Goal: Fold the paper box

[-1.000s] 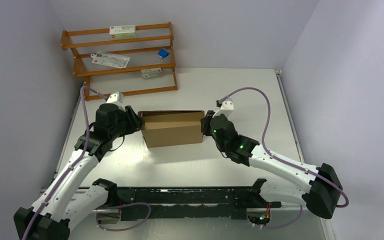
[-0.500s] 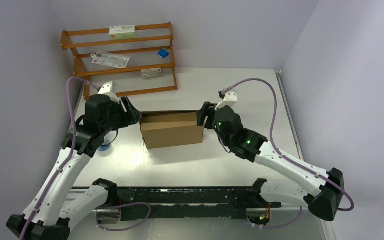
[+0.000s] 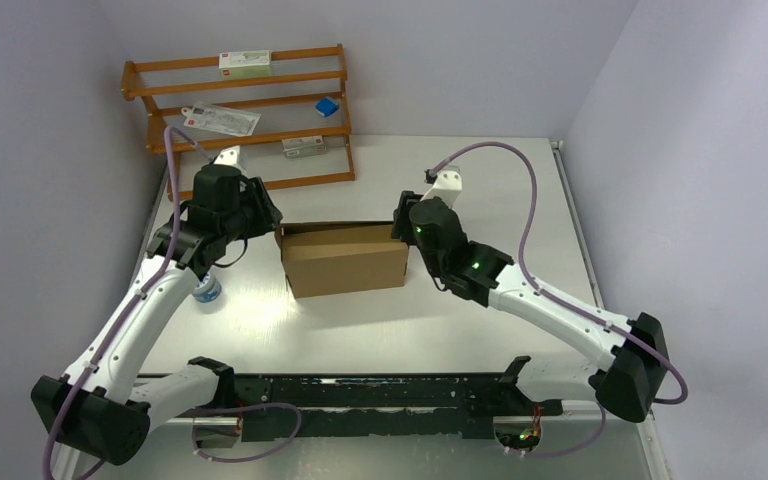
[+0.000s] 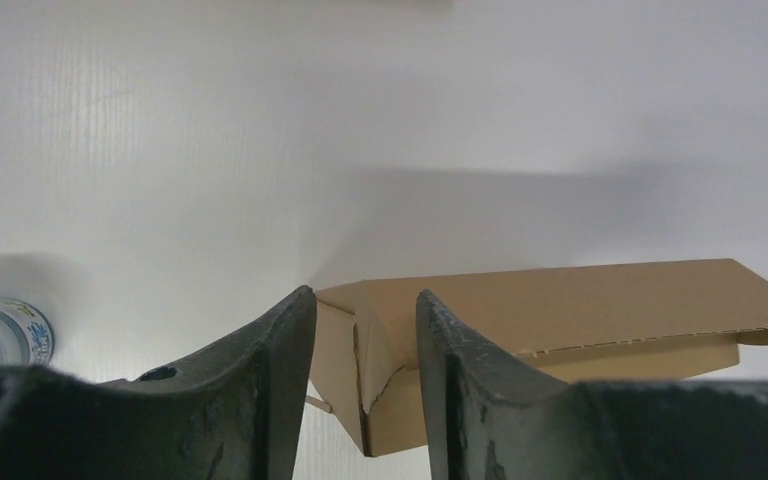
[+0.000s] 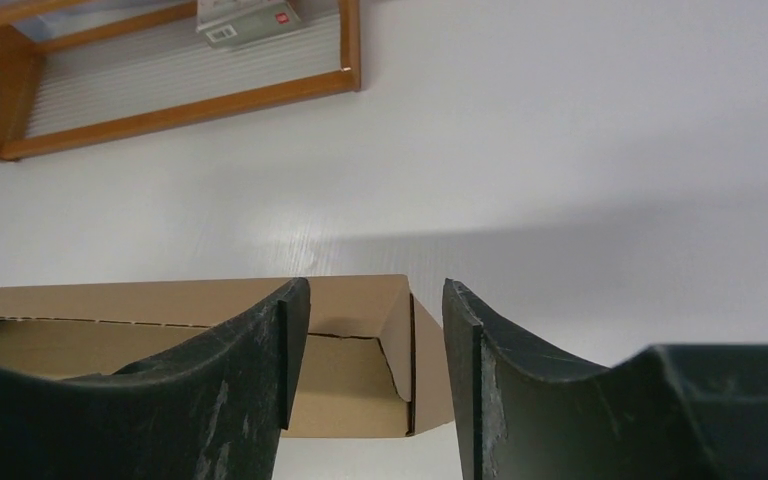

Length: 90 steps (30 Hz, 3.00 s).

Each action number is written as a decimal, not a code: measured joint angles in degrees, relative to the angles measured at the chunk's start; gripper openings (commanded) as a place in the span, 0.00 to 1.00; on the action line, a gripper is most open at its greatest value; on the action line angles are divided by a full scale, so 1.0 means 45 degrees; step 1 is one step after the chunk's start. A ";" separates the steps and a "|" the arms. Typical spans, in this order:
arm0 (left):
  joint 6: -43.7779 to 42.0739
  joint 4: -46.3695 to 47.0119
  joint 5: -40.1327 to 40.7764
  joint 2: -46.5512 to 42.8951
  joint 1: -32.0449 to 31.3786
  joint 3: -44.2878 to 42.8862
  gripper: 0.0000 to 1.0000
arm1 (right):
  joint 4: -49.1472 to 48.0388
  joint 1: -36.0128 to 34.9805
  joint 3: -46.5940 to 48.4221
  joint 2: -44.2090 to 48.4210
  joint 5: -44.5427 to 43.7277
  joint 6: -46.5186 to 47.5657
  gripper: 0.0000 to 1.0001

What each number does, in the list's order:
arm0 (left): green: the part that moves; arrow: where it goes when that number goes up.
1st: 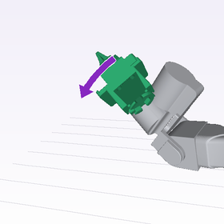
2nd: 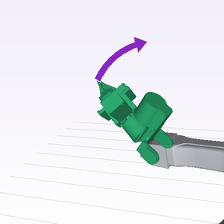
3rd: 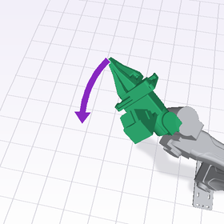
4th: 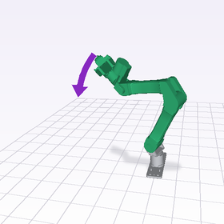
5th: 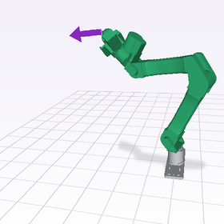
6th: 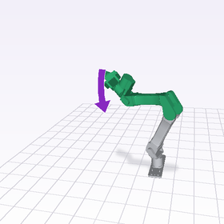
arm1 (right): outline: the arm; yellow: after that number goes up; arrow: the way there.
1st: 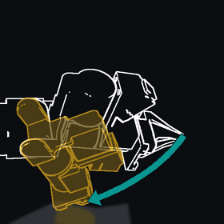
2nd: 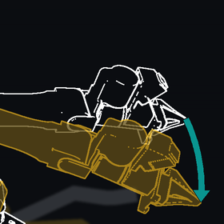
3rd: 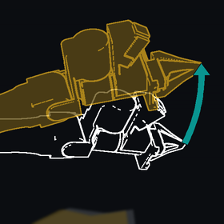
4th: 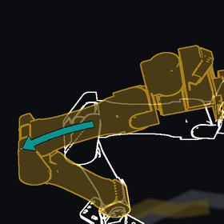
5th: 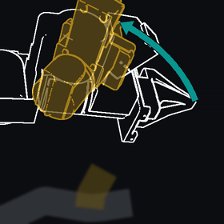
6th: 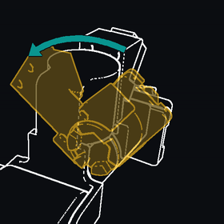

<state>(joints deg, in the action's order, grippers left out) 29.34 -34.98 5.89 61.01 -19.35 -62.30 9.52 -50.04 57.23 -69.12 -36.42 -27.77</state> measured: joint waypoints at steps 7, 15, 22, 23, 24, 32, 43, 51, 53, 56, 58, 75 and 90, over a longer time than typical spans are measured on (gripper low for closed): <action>0.0117 0.0321 -0.0471 0.0170 0.0000 0.0393 0.31 | -0.0005 0.0024 -0.0282 -0.0126 0.0204 -0.0185 0.48; 0.1030 0.0792 -0.2059 -0.0466 0.0000 0.1889 0.24 | -0.0364 0.0034 -0.0967 0.0403 0.0675 -0.0928 0.46; 0.2322 0.1098 -0.2657 -0.1559 0.0000 0.3337 0.30 | -0.0733 0.0039 -0.1229 0.0471 0.0962 -0.1389 0.51; 0.2356 0.1166 -0.2647 -0.1564 0.0000 0.3317 0.31 | -0.0724 0.0039 -0.1229 0.0486 0.0957 -0.1336 0.52; 0.2327 0.1151 -0.2599 -0.1530 0.0000 0.3254 0.34 | -0.0714 0.0039 -0.1229 0.0515 0.0952 -0.1229 0.54; 0.1015 0.0476 -0.1307 -0.1229 0.0000 0.1564 0.48 | -0.0194 0.0039 -0.1234 0.1719 0.1778 0.1681 0.68; -0.0719 0.0321 -0.1559 0.0539 0.0000 0.0316 0.49 | -0.0568 -0.0321 -0.1885 0.3949 0.5838 0.6159 0.78; -0.1491 0.0520 -0.2856 0.1991 -0.0019 -0.0879 0.51 | -0.0923 -0.3725 -0.2871 0.3075 0.6368 0.9335 0.76; -0.1583 0.0539 -0.3196 0.2278 -0.0053 -0.0879 0.50 | -0.1098 -0.4245 -0.2914 0.2594 0.5931 0.9967 0.75; -0.1695 0.0573 -0.3619 0.2778 -0.0282 -0.0874 0.50 | -0.1443 -0.4697 -0.2958 0.1933 0.4954 1.0715 0.70; -0.1729 0.0641 -0.3711 0.2934 -0.0559 -0.0835 0.50 | -0.1899 -0.4901 -0.3143 0.1690 0.4318 1.1113 0.64; -0.1554 0.2501 -0.2118 0.1773 -0.2618 0.1841 0.43 | -0.5425 -0.5105 -0.3891 -0.0291 0.1637 1.2570 0.61; -0.0418 0.3580 0.1311 0.1185 -0.3449 0.2492 0.54 | -0.6450 -0.4114 -0.3891 -0.1248 0.1365 1.1890 0.61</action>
<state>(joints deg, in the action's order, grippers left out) 27.46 -18.87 11.79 66.35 -34.87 -51.09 -19.51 -68.55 39.72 -74.74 -30.28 25.74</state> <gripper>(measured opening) 0.501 0.608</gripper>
